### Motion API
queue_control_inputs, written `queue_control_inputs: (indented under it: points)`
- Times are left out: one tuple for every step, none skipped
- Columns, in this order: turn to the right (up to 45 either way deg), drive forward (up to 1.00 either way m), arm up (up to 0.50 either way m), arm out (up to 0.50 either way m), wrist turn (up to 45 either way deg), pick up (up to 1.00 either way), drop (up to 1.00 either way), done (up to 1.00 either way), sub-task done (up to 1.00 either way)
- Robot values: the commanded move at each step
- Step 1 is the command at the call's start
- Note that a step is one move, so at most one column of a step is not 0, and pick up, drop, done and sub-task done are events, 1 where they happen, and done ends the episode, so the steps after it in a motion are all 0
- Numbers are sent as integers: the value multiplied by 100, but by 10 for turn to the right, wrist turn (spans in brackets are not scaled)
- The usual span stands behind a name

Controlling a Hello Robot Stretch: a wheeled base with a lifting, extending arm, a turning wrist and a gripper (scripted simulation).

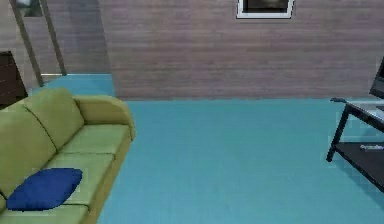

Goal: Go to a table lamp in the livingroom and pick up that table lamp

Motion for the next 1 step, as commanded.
queue_control_inputs:
  points:
    - [0,100,0,0,0,0,0,0,0]
